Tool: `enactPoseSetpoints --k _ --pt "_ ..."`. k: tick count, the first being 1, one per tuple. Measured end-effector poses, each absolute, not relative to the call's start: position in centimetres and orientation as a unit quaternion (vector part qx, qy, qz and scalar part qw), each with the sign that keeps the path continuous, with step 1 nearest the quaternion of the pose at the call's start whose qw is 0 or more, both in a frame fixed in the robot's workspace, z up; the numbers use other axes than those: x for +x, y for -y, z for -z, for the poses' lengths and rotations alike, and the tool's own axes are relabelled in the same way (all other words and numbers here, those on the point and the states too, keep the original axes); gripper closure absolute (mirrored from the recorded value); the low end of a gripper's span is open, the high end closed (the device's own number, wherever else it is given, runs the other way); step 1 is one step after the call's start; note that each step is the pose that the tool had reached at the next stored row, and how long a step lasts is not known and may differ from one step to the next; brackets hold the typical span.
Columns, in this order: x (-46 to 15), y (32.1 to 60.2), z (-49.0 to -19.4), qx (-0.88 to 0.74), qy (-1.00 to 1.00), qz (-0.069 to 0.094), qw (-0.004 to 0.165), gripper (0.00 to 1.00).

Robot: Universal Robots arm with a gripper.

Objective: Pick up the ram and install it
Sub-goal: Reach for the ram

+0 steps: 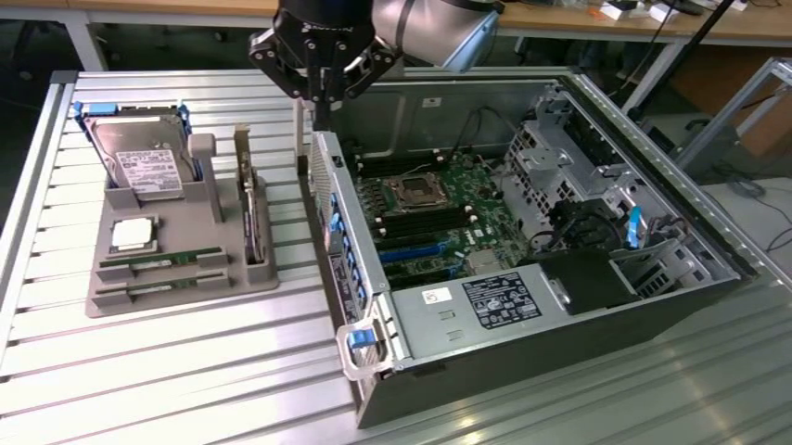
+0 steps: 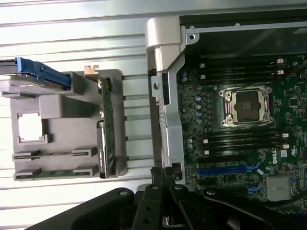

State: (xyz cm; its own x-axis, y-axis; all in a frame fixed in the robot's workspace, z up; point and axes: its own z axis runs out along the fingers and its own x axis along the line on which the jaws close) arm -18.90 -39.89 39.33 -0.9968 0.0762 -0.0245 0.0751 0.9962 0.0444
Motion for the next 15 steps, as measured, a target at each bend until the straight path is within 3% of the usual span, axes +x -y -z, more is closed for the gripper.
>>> enactPoseSetpoints --k 15 --pt "-19.64 39.89 -39.33 0.038 -0.999 -0.022 0.013 0.9"
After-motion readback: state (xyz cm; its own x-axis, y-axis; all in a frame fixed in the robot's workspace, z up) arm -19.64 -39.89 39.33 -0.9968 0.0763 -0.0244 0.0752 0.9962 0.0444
